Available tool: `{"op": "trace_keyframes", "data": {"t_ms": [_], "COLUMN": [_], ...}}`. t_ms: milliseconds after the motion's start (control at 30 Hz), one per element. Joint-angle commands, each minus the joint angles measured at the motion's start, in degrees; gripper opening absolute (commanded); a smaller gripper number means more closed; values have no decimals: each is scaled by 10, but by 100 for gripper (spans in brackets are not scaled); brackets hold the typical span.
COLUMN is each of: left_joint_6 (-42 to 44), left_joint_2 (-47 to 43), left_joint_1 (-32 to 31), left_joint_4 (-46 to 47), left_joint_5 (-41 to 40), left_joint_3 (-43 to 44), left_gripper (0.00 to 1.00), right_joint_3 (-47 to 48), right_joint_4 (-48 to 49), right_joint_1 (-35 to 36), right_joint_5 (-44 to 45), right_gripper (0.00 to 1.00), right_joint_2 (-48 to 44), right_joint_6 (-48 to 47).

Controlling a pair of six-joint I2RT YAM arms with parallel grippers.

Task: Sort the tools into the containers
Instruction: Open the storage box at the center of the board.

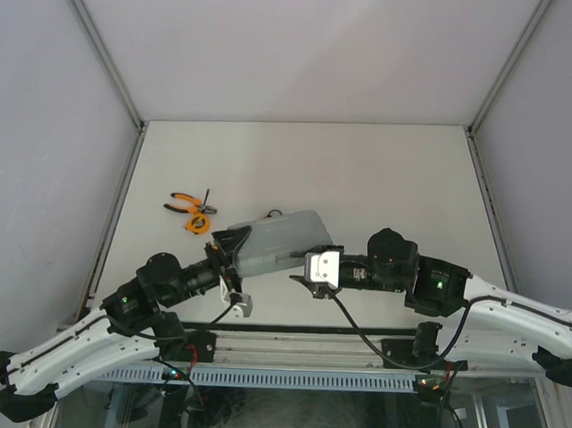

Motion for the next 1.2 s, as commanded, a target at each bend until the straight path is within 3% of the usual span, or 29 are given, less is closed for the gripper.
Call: {"op": "trace_keyframes", "data": {"t_ms": [0, 200, 800, 1167], "left_joint_6": [-9, -14, -27, -37], "left_joint_2": [-8, -4, 8, 19], "left_joint_1": [0, 0, 0, 0], "left_joint_4": [52, 50, 52, 57], "left_joint_5": [16, 18, 3, -21], "left_joint_3": [13, 16, 21, 21], "left_gripper": [0, 0, 0, 0], "right_joint_3": [24, 23, 39, 39], "right_joint_4": [-10, -8, -92, -99], "right_joint_1": [-5, -4, -2, 11], "right_joint_5": [-21, -34, -75, -74], "right_gripper": [39, 29, 18, 22], "right_joint_2": [8, 19, 46, 38], "right_joint_6": [-7, -10, -18, -16]}}
